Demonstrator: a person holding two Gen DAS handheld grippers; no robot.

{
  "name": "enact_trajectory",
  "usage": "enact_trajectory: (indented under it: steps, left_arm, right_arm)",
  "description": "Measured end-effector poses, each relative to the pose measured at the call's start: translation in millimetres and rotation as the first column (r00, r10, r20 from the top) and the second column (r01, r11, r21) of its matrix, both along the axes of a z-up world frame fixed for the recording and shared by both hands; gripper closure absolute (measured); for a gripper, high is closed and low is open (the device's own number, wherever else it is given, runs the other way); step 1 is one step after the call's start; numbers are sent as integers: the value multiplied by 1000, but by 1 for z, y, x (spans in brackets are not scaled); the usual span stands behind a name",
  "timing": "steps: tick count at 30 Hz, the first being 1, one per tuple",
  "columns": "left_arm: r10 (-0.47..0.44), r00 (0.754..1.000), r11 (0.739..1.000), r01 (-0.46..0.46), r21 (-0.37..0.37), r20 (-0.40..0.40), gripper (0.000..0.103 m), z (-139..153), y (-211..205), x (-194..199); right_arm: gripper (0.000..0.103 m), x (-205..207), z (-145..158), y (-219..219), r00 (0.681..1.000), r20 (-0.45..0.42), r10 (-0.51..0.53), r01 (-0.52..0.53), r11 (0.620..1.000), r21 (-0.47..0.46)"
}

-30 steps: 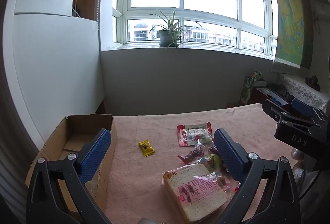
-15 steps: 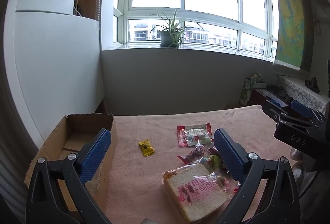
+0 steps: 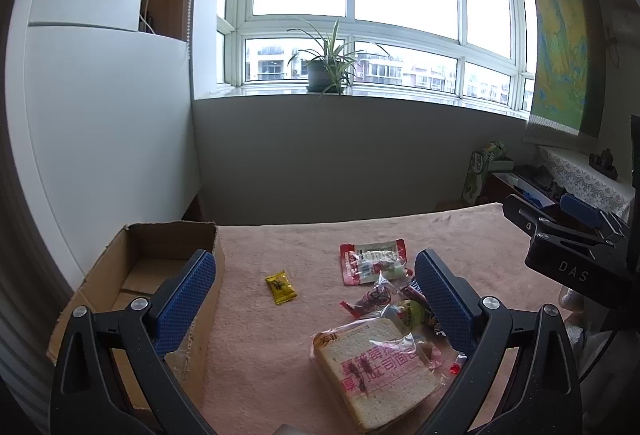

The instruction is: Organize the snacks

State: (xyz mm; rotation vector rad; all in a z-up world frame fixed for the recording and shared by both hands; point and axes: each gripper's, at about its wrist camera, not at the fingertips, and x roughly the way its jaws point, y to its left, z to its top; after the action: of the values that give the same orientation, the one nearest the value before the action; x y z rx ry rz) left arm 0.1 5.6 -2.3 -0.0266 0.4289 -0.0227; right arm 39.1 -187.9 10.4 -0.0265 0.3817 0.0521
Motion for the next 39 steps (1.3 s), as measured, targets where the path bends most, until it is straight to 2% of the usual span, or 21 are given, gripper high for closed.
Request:
enact_trajectory:
  steps: [39]
  left_arm:
    - [0, 1000, 1000, 1, 3, -24, 3, -5, 1, 1]
  right_arm:
    - [0, 1, -3, 0, 1000, -4, 0, 0, 1000, -4]
